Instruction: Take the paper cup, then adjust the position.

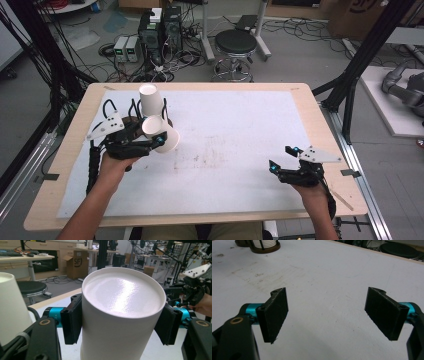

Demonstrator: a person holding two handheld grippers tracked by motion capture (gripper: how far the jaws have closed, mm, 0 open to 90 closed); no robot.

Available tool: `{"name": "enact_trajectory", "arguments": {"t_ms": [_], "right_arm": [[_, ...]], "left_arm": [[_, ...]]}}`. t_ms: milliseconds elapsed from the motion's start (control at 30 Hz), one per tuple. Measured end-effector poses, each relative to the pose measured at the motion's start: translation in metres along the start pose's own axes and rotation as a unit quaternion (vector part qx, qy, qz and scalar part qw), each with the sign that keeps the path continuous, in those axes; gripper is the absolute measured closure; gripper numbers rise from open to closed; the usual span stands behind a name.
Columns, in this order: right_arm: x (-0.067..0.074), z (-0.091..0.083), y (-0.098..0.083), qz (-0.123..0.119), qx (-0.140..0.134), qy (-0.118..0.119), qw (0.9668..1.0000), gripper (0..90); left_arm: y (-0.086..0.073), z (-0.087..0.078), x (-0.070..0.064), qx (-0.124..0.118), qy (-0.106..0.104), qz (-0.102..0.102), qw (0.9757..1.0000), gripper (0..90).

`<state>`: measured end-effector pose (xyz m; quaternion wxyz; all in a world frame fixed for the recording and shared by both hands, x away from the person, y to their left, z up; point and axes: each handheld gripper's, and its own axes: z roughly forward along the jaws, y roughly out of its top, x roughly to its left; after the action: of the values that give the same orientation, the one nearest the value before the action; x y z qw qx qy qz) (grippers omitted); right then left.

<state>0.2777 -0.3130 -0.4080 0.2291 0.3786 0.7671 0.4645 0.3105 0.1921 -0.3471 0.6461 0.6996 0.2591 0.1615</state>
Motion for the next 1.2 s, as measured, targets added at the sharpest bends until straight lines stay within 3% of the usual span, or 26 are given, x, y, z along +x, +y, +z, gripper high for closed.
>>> {"name": "enact_trajectory", "arguments": {"t_ms": [600,800,833,1200], "right_arm": [[0.008,0.004,0.003,-0.009,-0.003,0.026,0.9996,19.2],[0.019,0.011,0.012,-0.022,-0.014,0.062,0.9977,19.1],[0.027,0.015,0.018,-0.029,-0.018,0.079,0.9963,19.1],[0.057,0.033,0.035,-0.069,-0.020,0.140,0.9874,19.1]], "left_arm": [[-0.016,0.022,-0.003,0.011,-0.024,-0.008,0.9996,32.7],[-0.023,0.029,-0.007,0.012,-0.038,-0.001,0.9992,32.7],[-0.024,0.031,-0.008,0.013,-0.040,-0.001,0.9991,32.7],[-0.024,0.043,-0.020,0.011,-0.063,0.001,0.9980,32.7]]}}
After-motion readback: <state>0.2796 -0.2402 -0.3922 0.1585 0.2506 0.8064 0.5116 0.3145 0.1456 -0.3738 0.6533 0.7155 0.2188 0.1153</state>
